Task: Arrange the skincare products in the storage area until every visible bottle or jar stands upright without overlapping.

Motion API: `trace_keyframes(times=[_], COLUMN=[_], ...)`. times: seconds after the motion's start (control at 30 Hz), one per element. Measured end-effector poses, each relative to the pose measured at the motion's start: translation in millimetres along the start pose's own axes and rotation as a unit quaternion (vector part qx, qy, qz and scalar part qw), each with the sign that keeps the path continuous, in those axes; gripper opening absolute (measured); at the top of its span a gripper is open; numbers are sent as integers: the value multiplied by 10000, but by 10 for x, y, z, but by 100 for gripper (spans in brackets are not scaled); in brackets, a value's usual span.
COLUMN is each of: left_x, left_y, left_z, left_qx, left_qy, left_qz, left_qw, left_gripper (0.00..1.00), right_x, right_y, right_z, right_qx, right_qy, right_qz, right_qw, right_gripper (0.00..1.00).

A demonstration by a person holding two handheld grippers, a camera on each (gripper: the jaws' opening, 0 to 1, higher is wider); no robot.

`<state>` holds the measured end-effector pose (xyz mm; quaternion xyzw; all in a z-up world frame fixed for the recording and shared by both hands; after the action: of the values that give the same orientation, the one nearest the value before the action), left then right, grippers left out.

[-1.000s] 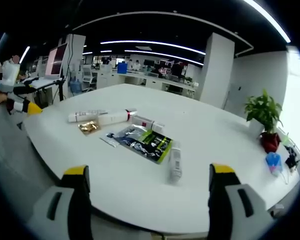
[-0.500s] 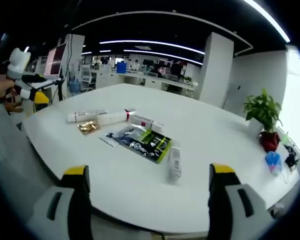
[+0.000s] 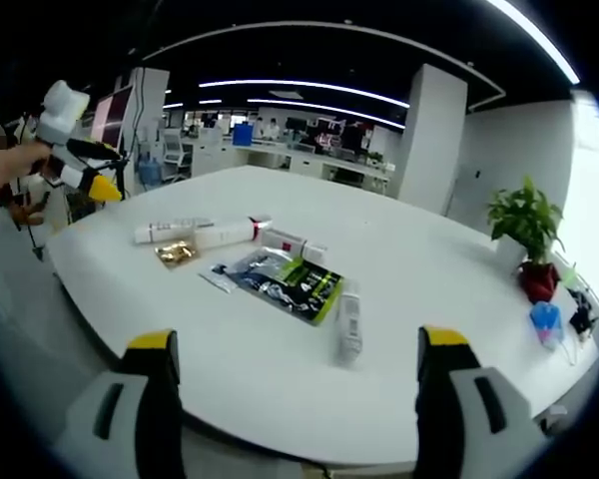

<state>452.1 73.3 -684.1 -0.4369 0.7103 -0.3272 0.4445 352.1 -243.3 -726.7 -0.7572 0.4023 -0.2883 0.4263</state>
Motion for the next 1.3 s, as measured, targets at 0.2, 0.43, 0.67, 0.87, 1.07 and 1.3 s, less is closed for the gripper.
trace_keyframes(times=[0.2, 0.43, 0.67, 0.87, 1.07, 1.3], left_x=[110, 301, 390, 458, 544, 640], left_y=[-85, -105, -161, -196, -240, -269], left_z=[175, 324, 447, 555, 658, 783], left_qx=[-89, -253, -307, -384, -462, -534], left_qy=[168, 505, 682, 840, 1056, 1233], left_qz=[120, 344, 440, 603, 648, 795], left_qw=[9997, 9978, 9962, 9939, 9912, 9877], left_gripper=[97, 97, 95, 94, 92, 91], right_x=[4, 4, 2, 12, 8, 4], right_y=[3, 7, 14, 5, 12, 8], right_z=[2, 3, 6, 3, 4, 0], right_qx=[1, -2, -21, 21, 5, 19], right_qy=[5, 3, -7, 16, 1, -3], right_qz=[7, 11, 23, 47, 52, 61], right_qw=[10000, 10000, 10000, 10000, 10000, 10000], right_gripper=[100, 100, 100, 100, 100, 100])
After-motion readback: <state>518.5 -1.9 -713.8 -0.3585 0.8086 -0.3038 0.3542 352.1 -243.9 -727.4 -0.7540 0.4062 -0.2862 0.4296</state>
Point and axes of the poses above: the point that each gripper's makers call its tool centre point, and the gripper's own axes: z roughly forward along the fingers, x roughly to its right, y roughly out of its underside, the point moved 1 cm from there along -z, roughly backward along the fingers, and after that the axes turned 15 degrees about -y, right-handed, at the moved point
